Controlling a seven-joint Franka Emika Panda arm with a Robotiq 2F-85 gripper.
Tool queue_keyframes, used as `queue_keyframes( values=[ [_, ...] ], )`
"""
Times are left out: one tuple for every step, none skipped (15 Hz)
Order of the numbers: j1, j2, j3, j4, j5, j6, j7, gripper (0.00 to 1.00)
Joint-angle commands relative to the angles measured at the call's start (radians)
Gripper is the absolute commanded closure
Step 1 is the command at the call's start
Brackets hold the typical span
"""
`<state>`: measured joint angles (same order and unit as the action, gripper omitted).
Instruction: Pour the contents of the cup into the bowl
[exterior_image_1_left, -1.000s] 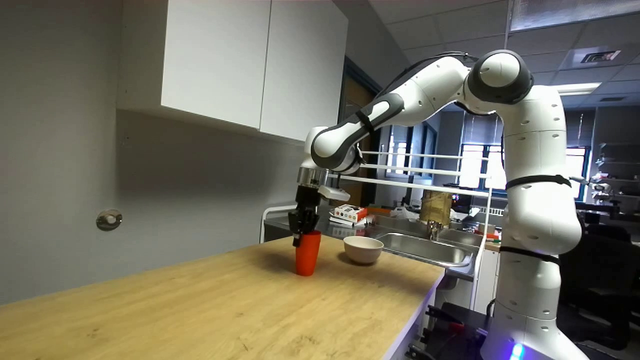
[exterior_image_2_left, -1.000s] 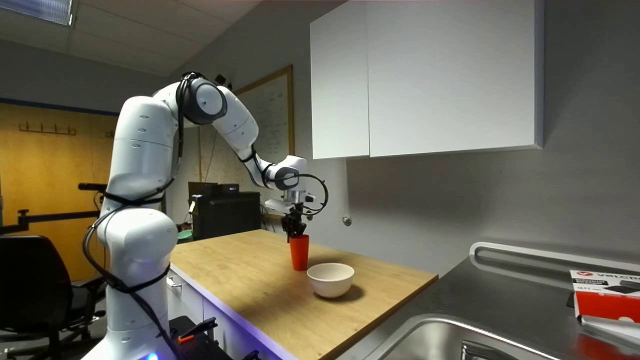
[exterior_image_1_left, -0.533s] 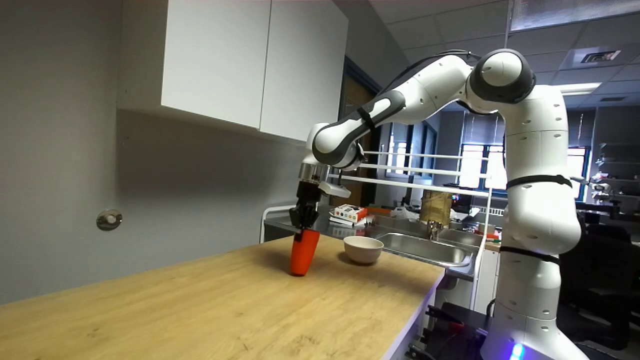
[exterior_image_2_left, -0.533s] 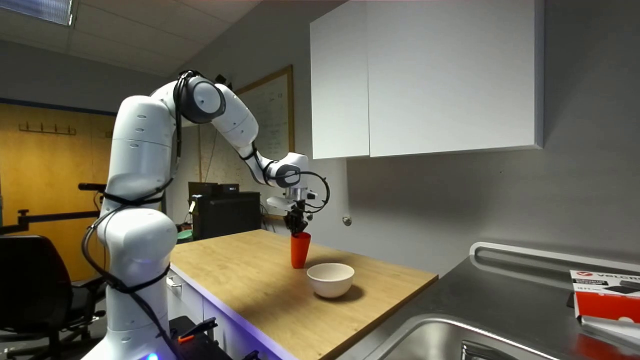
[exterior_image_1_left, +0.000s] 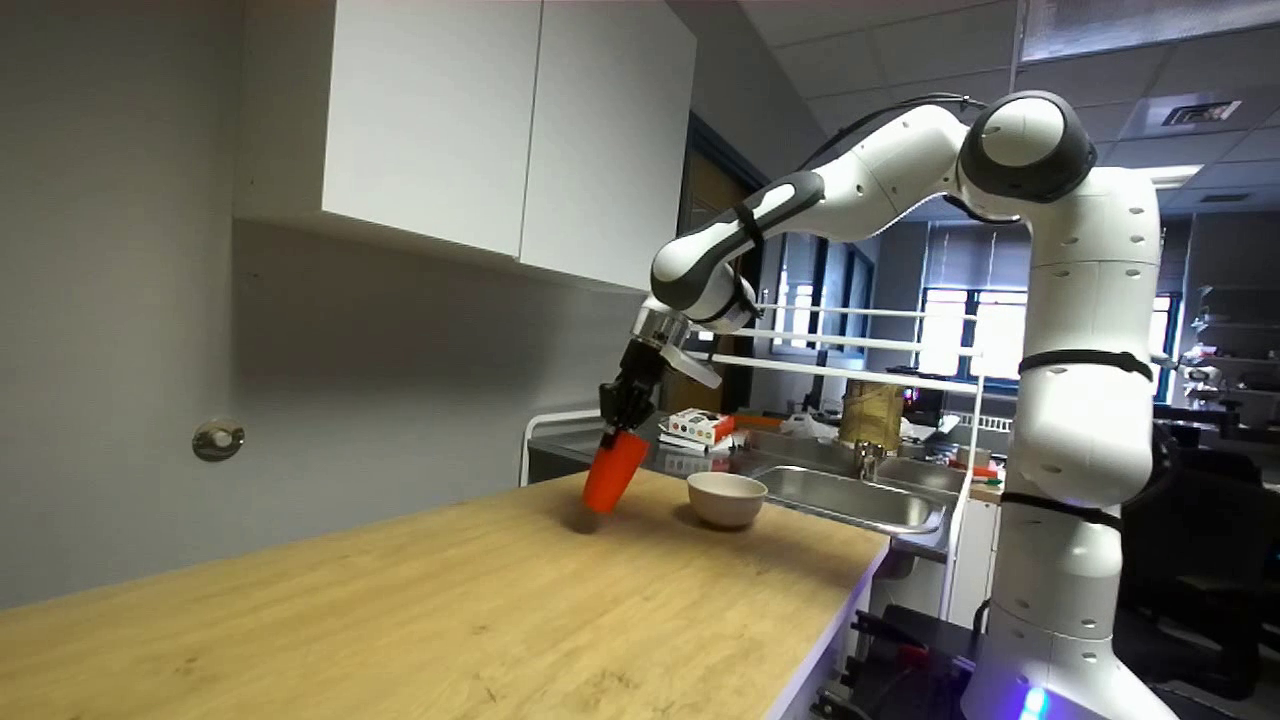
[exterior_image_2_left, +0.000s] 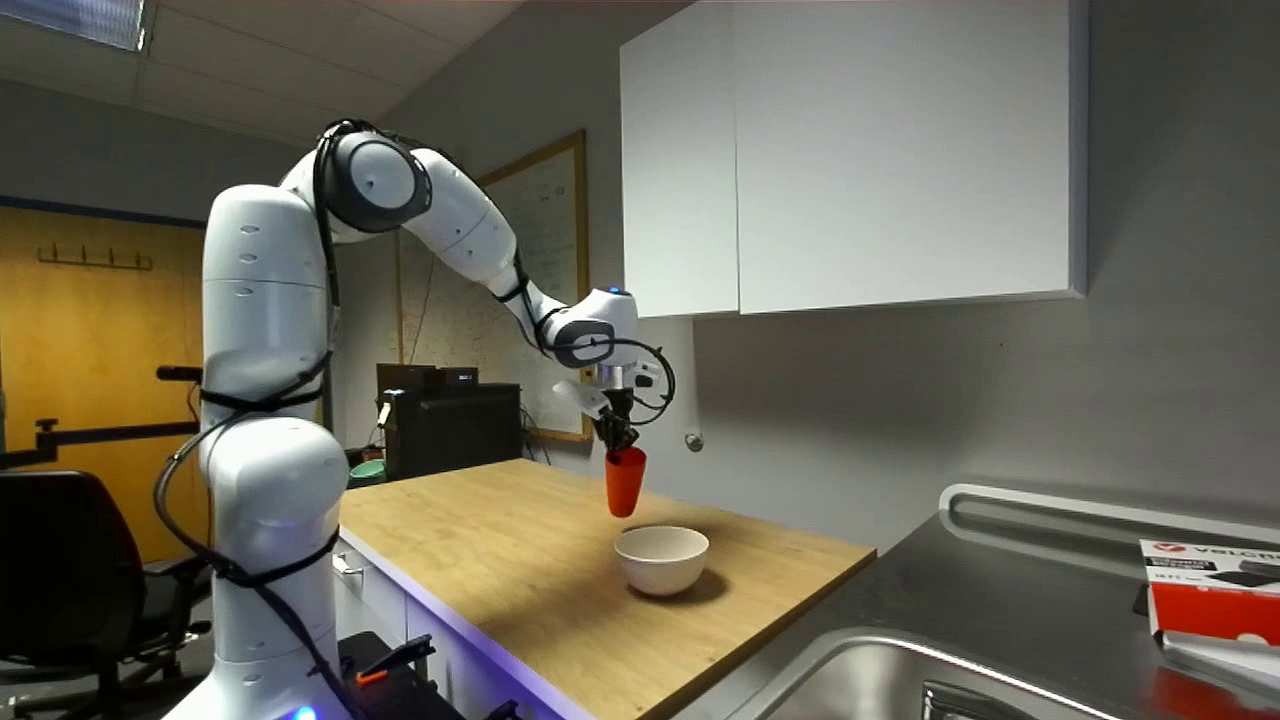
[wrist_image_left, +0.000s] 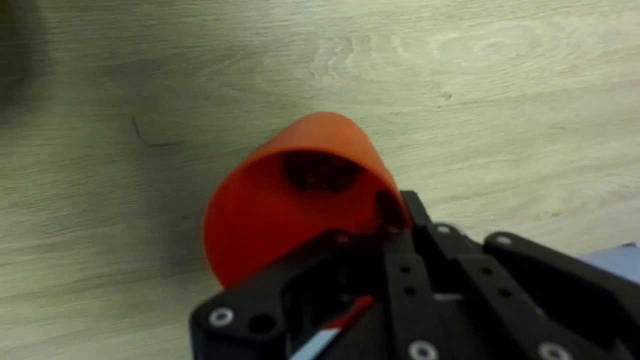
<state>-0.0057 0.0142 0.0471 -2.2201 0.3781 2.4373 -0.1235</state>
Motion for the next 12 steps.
queue_keyframes(
  values=[
    [-0.013, -0.09, -0.036, -0.089, 0.121, 0.061, -0.102, 0.99],
    [-0.013, -0.102, -0.046, -0.108, 0.156, 0.078, -0.132, 0.99],
    [-0.013, -0.112, -0.058, -0.126, 0.198, 0.092, -0.163, 0.99],
    [-0.011, -0.12, -0.069, -0.143, 0.236, 0.104, -0.195, 0.99],
    [-0.009, -0.126, -0.081, -0.159, 0.288, 0.116, -0.237, 0.99],
    [-0.007, -0.13, -0.093, -0.173, 0.344, 0.125, -0.284, 0.99],
    [-0.007, -0.133, -0.104, -0.185, 0.401, 0.131, -0.335, 0.99],
    [-0.008, -0.133, -0.115, -0.195, 0.465, 0.136, -0.391, 0.99],
    [-0.01, -0.133, -0.126, -0.203, 0.531, 0.132, -0.45, 0.99],
    [-0.014, -0.132, -0.136, -0.211, 0.588, 0.127, -0.501, 0.99],
    [-0.022, -0.129, -0.146, -0.218, 0.652, 0.121, -0.563, 0.99],
    [-0.026, -0.127, -0.159, -0.225, 0.705, 0.113, -0.613, 0.99]
  ],
)
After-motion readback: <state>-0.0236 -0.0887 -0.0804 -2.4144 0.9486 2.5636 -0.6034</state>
